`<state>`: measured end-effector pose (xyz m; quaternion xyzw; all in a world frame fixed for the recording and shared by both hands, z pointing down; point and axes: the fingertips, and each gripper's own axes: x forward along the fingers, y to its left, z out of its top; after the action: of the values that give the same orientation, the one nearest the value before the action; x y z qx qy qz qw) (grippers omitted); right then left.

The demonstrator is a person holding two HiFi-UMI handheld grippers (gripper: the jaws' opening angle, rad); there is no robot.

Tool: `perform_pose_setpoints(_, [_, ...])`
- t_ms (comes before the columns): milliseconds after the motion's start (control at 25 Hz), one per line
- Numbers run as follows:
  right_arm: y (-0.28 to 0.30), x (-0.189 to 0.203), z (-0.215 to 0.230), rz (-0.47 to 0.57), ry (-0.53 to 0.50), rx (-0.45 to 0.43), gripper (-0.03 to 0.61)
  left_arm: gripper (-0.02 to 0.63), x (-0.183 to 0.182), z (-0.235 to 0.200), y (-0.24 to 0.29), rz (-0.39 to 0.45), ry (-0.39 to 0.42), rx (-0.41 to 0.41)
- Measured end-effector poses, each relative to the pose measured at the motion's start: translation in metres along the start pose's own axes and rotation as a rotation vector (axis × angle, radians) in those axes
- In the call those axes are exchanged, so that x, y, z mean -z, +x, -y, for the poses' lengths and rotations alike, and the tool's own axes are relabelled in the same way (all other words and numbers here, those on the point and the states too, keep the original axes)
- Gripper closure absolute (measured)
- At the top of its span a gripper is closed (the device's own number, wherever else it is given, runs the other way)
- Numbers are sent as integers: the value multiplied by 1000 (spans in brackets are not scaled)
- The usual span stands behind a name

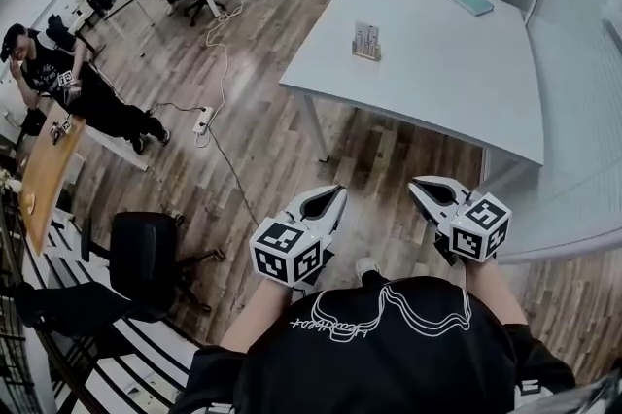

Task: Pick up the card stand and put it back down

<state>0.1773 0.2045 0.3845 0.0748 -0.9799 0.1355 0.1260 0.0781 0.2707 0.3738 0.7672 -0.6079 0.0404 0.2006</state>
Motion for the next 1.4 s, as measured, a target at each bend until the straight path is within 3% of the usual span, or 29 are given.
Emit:
perform_pose_setpoints(160, [52, -14, 61, -22, 19, -18, 572, 601, -13, -54, 56, -42, 13, -34])
perform_pose_setpoints(320, [80, -31, 100, -29, 11, -54, 572, 601, -37, -81, 97, -46, 7, -22])
perform_pose_setpoints(680, [104, -60, 141, 6, 72, -54, 572, 600, -66, -116, 131, -26, 19, 18])
perform_pose_setpoints(920, [131, -72, 194, 14, 104, 32, 572, 600, -80, -170, 174, -19, -45, 55])
perform_pose_setpoints(1400, [213, -131, 320, 86, 199, 238, 572, 600, -142, -288, 305, -118, 25, 156])
